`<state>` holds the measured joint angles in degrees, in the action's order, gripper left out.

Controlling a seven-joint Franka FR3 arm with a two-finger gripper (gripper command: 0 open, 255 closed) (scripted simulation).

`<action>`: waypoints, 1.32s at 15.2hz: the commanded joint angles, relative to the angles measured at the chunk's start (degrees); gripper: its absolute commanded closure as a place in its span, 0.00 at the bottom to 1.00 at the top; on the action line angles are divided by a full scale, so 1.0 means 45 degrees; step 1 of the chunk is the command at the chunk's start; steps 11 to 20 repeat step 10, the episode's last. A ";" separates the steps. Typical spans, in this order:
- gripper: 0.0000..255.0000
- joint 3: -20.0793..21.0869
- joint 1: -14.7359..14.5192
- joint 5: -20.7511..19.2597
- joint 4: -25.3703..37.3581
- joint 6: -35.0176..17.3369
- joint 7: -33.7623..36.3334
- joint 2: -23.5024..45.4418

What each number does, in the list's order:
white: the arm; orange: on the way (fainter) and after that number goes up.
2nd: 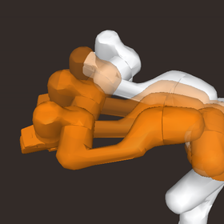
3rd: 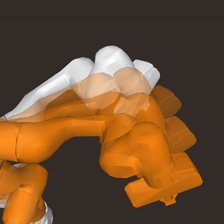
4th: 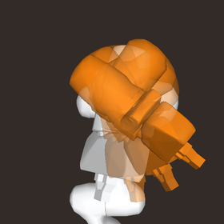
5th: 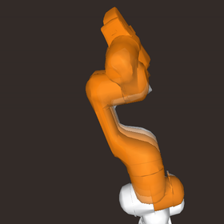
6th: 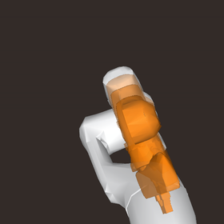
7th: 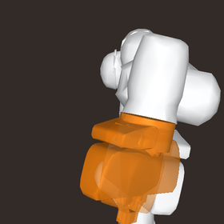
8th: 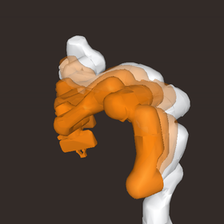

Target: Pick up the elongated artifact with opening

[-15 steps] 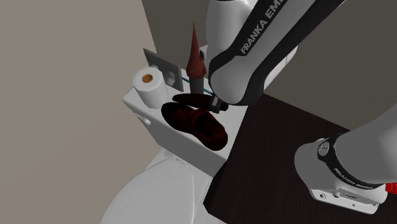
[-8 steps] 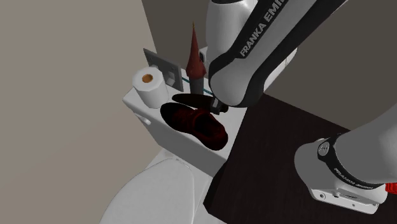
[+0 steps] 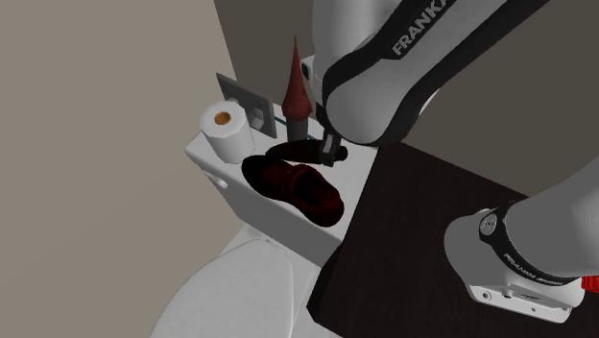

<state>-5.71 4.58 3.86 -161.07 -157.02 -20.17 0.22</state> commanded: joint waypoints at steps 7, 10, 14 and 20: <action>1.00 -0.0002 0.0112 -0.0593 0.0016 0.1880 0.0475 -0.1871; 1.00 0.0008 0.0133 -0.0647 0.0035 0.2154 0.0519 -0.2128; 1.00 0.0008 0.0133 -0.0647 0.0035 0.2154 0.0519 -0.2128; 1.00 0.0008 0.0133 -0.0647 0.0035 0.2154 0.0519 -0.2128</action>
